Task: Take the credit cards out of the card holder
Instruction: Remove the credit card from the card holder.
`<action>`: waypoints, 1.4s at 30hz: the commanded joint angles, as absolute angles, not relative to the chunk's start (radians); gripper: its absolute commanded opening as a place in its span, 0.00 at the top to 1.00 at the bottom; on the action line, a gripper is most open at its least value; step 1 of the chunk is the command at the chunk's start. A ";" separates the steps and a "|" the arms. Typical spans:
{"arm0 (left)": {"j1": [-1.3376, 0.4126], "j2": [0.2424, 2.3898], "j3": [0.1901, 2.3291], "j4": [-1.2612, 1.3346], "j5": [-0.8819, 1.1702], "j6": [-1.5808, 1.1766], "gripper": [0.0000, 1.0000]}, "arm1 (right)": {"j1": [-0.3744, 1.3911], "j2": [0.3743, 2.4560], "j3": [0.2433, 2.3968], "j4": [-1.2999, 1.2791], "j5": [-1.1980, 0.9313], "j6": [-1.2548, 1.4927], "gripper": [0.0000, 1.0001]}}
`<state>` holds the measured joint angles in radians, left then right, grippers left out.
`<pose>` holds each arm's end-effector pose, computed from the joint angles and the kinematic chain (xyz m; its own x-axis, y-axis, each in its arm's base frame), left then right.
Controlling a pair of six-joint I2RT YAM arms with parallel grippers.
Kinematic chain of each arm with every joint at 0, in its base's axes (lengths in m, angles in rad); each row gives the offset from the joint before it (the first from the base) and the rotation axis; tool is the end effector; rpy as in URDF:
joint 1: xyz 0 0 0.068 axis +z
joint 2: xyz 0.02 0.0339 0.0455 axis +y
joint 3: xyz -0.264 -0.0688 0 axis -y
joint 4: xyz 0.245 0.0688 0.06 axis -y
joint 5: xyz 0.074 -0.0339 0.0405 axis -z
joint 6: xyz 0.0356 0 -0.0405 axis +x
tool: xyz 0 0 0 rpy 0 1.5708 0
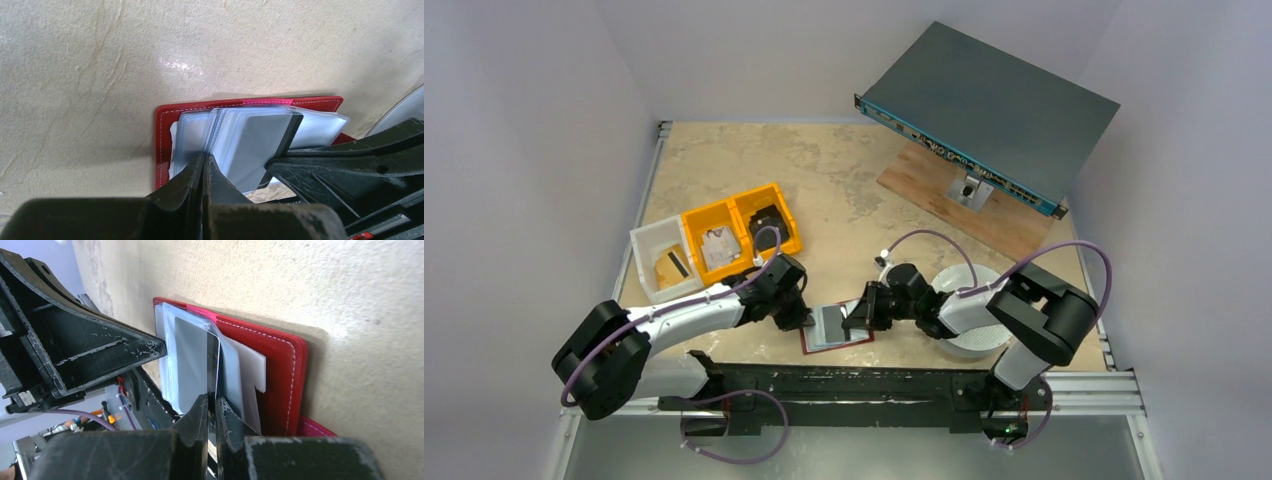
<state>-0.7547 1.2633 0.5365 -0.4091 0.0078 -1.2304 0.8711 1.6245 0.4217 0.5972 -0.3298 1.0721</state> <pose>0.1522 -0.1435 0.1478 -0.8686 -0.4771 -0.1340 -0.3932 0.8281 -0.3995 0.1630 0.2116 0.1088 -0.9616 0.1479 -0.2313 -0.1062 0.5764 0.8102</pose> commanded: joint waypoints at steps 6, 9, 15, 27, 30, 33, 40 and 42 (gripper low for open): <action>-0.752 1.329 0.467 -0.605 -0.107 -1.210 1.00 | 0.847 1.583 0.388 0.446 -0.257 1.001 0.89; -0.752 1.327 0.467 -0.607 -0.107 -1.210 1.00 | 0.846 1.589 0.387 0.461 -0.266 1.007 0.89; -0.753 1.331 0.469 -0.607 -0.108 -1.209 1.00 | 0.841 1.591 0.379 0.477 -0.271 1.017 0.99; -0.752 1.323 0.467 -0.612 -0.111 -1.210 1.00 | 0.838 1.540 0.384 0.397 -0.215 1.012 0.91; -0.752 1.321 0.466 -0.611 -0.111 -1.210 1.00 | 0.838 1.541 0.382 0.414 -0.228 1.009 0.87; -0.752 1.321 0.470 -0.612 -0.110 -1.208 1.00 | 0.838 1.556 0.385 0.445 -0.254 1.011 0.85; -0.752 1.306 0.476 -0.612 -0.106 -1.191 1.00 | 0.838 1.597 0.394 0.491 -0.292 1.019 0.91; -0.752 1.304 0.477 -0.614 -0.106 -1.188 1.00 | 0.838 1.605 0.400 0.489 -0.294 1.015 0.94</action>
